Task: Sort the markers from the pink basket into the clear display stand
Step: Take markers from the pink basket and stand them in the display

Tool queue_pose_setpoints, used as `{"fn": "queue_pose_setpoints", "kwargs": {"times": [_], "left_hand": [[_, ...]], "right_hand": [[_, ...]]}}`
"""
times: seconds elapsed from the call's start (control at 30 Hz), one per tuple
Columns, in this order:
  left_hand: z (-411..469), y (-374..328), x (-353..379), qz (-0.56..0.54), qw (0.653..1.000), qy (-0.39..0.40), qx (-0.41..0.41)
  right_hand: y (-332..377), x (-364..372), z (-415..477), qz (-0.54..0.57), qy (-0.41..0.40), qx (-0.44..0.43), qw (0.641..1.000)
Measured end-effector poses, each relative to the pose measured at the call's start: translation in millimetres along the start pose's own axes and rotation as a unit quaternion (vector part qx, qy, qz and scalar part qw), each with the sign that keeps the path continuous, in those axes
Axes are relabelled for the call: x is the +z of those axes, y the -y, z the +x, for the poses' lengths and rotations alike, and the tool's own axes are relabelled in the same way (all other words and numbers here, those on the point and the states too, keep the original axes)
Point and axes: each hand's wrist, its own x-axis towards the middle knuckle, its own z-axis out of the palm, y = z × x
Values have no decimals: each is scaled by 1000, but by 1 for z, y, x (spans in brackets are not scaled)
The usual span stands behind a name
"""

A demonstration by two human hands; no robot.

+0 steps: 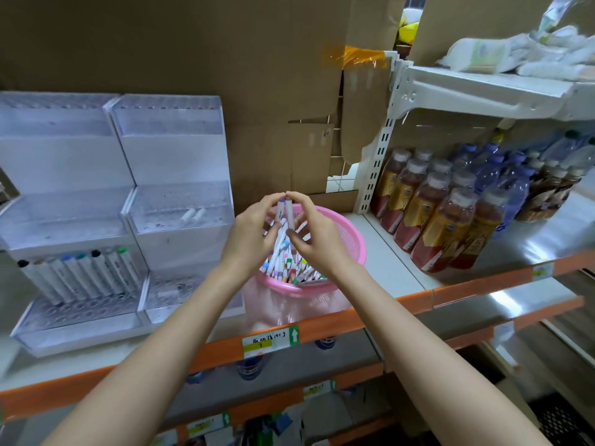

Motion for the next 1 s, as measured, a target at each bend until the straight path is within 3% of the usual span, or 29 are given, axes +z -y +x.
{"fn": "queue_pose_setpoints", "kwargs": {"times": [0.23,0.63,1.0], "left_hand": [[-20,4,-64,18,995,-98,-20],[-86,57,-191,98,974,-186,-90],[-117,108,-274,100,974,-169,-110]], "right_hand": [[44,27,11,54,-28,-66,996],[136,135,25,100,58,-99,988],[212,213,27,72,71,-77,992]]}}
